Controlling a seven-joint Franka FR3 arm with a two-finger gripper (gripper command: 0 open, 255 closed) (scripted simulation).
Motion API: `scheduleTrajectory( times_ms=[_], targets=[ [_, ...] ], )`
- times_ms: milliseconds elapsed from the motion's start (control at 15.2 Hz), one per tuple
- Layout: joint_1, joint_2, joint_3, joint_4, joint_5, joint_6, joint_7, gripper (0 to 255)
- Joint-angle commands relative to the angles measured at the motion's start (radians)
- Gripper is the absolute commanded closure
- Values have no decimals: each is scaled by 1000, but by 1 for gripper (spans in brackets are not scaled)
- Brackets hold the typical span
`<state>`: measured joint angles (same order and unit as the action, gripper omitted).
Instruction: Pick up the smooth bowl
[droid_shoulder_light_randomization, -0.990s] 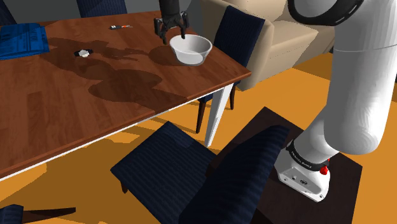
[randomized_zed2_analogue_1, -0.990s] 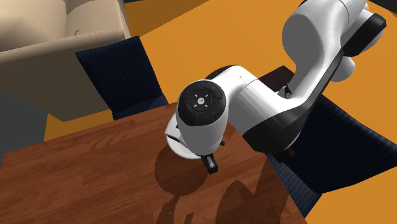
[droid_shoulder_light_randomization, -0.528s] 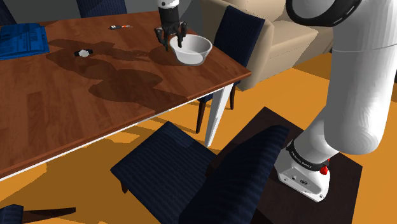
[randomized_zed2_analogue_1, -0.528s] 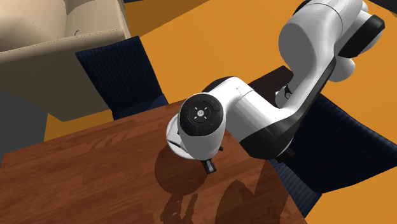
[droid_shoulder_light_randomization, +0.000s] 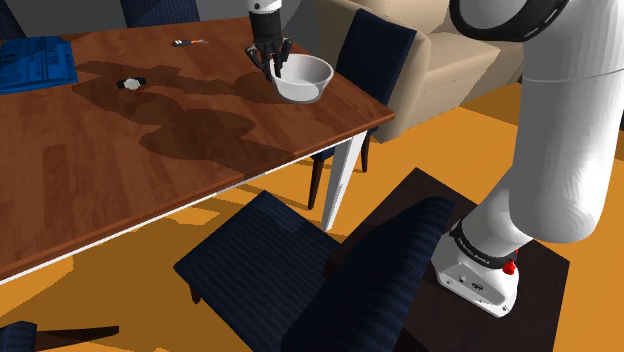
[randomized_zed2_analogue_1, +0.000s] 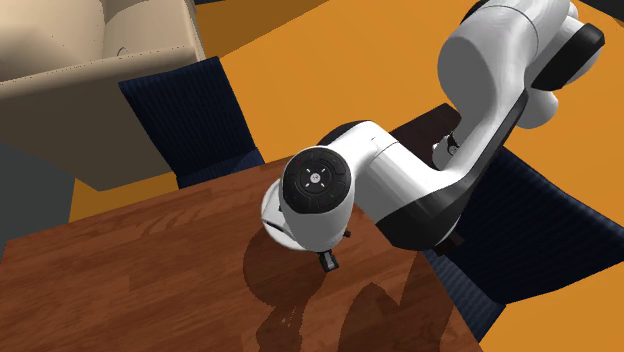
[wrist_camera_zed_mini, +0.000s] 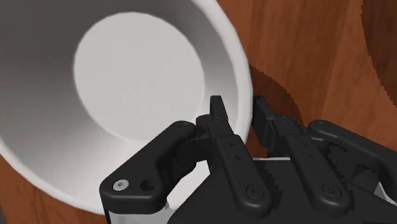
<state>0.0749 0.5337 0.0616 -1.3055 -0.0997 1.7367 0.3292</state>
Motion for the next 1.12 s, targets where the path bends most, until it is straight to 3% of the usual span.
scheduleTrajectory(
  times_ms=[0, 1056],
  targets=[
    [0, -2, 0, -6, 0, 2, 0, 255],
    [7, 15, 0, 225, 1, -211, -15, 255]
  ],
)
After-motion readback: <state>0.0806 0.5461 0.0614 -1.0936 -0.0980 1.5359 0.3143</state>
